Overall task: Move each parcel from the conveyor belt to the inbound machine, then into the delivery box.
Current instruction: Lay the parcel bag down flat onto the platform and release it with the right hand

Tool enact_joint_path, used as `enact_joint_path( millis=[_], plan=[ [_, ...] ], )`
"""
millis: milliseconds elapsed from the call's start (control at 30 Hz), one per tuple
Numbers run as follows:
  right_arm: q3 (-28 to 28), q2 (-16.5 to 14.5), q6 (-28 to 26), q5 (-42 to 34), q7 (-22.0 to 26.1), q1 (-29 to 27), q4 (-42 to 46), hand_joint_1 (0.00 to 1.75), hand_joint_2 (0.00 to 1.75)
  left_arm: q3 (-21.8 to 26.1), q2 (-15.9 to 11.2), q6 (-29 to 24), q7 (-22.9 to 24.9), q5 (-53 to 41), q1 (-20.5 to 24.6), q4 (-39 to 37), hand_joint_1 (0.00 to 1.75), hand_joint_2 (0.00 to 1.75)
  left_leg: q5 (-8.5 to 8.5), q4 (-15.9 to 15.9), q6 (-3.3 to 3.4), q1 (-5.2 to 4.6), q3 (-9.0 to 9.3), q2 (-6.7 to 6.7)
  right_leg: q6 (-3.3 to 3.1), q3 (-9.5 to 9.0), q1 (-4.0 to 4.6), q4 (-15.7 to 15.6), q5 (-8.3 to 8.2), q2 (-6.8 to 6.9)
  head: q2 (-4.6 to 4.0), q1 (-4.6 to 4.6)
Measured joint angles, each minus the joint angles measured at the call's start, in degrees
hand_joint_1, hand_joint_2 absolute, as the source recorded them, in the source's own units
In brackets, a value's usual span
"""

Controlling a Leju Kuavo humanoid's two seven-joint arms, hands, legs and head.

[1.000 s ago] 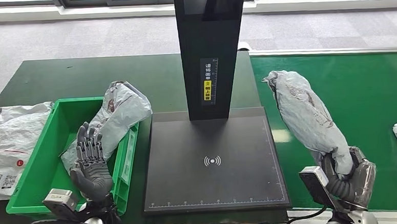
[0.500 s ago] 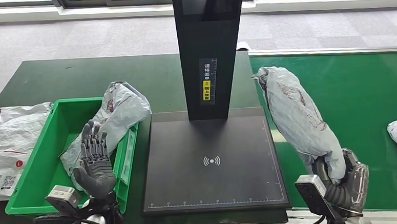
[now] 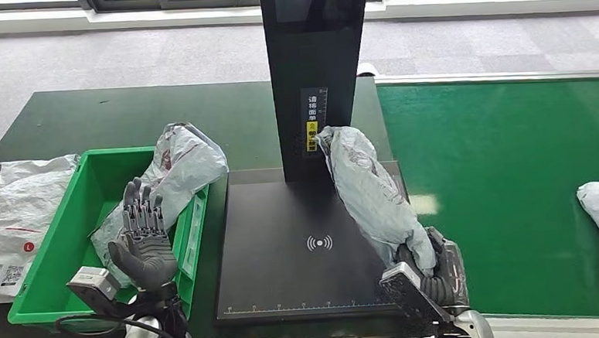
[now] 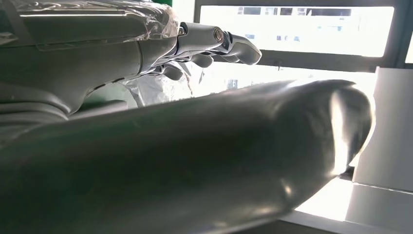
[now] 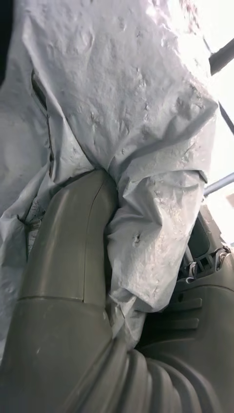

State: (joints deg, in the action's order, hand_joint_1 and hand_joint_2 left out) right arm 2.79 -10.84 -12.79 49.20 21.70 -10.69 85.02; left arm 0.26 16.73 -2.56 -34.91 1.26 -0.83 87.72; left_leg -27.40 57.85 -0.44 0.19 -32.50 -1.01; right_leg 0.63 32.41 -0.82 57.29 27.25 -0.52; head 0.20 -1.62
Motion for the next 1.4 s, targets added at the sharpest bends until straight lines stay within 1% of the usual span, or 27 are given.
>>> enact_joint_path(
  millis=[200, 567, 767, 800, 900, 933, 1100, 1300, 1400],
  plan=[
    [-2.9, 0.0, 1.8, -1.9, -1.3, -0.1, -1.7, 1.75, 1.75, -0.1, 0.1, -0.2, 0.2, 0.7, 0.6, -0.7, 0.00, 0.00, 0.00, 0.0, 0.00, 0.00, 0.00, 0.00, 0.00, 0.02, 0.00, 0.0, 0.01, 0.00, 0.00, 0.00],
    [-4.1, 0.0, 2.9, -2.2, -1.5, -0.3, -3.6, 1.75, 1.75, -0.1, 0.1, 0.0, 0.5, 0.8, 1.1, -1.8, 0.00, 0.00, 0.00, 0.0, 0.00, 0.00, 0.00, 0.02, 0.00, 0.02, 0.00, 0.0, 0.00, 0.00, 0.00, -0.01],
    [-6.4, -0.2, 3.8, -2.4, -1.4, -0.4, -4.1, 1.73, 1.75, -0.2, 0.1, 0.3, 0.6, 1.0, 1.2, -2.0, 0.00, 0.00, -0.01, 0.0, -0.01, 0.01, 0.00, 0.02, -0.01, 0.03, 0.01, 0.0, 0.01, 0.00, 0.00, -0.01],
    [-6.9, -0.2, 4.0, -2.7, -1.4, -0.4, -4.1, 1.45, 1.75, -0.3, 0.1, 0.4, 0.6, 1.0, 1.2, -2.0, 0.00, 0.00, -0.01, 0.0, -0.01, 0.01, 0.00, 0.02, -0.01, 0.03, 0.01, 0.0, 0.01, 0.00, 0.00, -0.01],
    [-8.3, -0.2, 4.6, -3.6, -1.5, -0.4, -4.3, 0.16, 1.75, -0.3, 0.1, 0.4, 0.6, 1.0, 1.2, -2.1, 0.00, 0.00, 0.00, 0.0, -0.01, 0.01, 0.00, 0.02, -0.01, 0.03, 0.01, 0.0, 0.01, 0.00, 0.00, 0.01],
    [-8.7, -0.2, 4.8, -4.0, -1.5, -0.4, -4.4, 0.00, 1.75, -0.3, 0.1, 0.4, 0.6, 1.0, 1.2, -2.1, 0.00, 0.00, 0.00, 0.0, -0.01, 0.01, 0.00, 0.02, -0.01, 0.03, 0.01, 0.0, 0.01, 0.00, 0.00, 0.00],
    [-10.1, -0.2, 4.2, -6.3, -0.6, -0.5, -4.7, 0.00, 1.75, -0.4, 0.1, 0.9, 0.6, 1.2, 1.4, -2.7, 0.00, 0.00, 0.00, 0.0, 0.00, 0.00, 0.00, 0.02, 0.00, 0.03, 0.00, 0.0, 0.00, 0.00, 0.00, -0.01],
    [-10.2, -0.1, 4.7, -8.6, 0.6, -1.1, -4.4, 0.00, 1.75, -0.4, 0.1, 1.1, 0.8, 2.6, 1.5, -3.1, 0.00, 0.00, 0.00, 0.0, 0.00, 0.00, 0.00, 0.02, 0.00, 0.02, 0.00, 0.0, 0.00, 0.00, 0.00, -0.01],
    [-10.2, 0.0, 5.3, -9.4, 1.3, -1.2, -4.3, 0.00, 1.75, -0.4, 0.1, 0.4, 1.0, 3.0, 1.5, -3.1, 0.00, 0.00, 0.00, 0.0, 0.00, 0.00, 0.00, 0.02, 0.00, 0.02, 0.00, 0.0, 0.00, 0.00, 0.00, -0.01]
  ],
)
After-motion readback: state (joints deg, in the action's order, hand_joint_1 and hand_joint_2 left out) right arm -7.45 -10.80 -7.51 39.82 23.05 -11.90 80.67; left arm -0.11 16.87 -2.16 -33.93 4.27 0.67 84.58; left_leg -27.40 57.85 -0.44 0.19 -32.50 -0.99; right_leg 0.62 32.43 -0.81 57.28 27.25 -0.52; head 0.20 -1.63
